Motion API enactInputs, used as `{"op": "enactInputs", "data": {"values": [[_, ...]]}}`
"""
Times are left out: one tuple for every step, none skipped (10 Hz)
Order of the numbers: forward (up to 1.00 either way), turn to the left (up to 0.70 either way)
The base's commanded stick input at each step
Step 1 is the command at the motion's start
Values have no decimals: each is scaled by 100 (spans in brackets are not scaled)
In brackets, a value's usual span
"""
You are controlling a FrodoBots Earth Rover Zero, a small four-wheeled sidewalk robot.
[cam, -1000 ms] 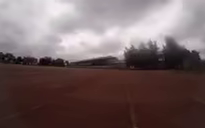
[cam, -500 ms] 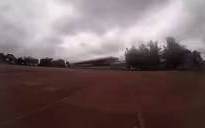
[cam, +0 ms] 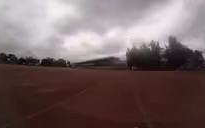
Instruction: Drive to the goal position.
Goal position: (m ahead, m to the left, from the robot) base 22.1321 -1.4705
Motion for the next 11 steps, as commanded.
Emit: {"op": "enactInputs", "data": {"values": [[70,0],[70,0],[70,0],[70,0],[70,0],[70,0],[70,0],[70,-35],[70,-35],[70,-35],[70,-35]]}}
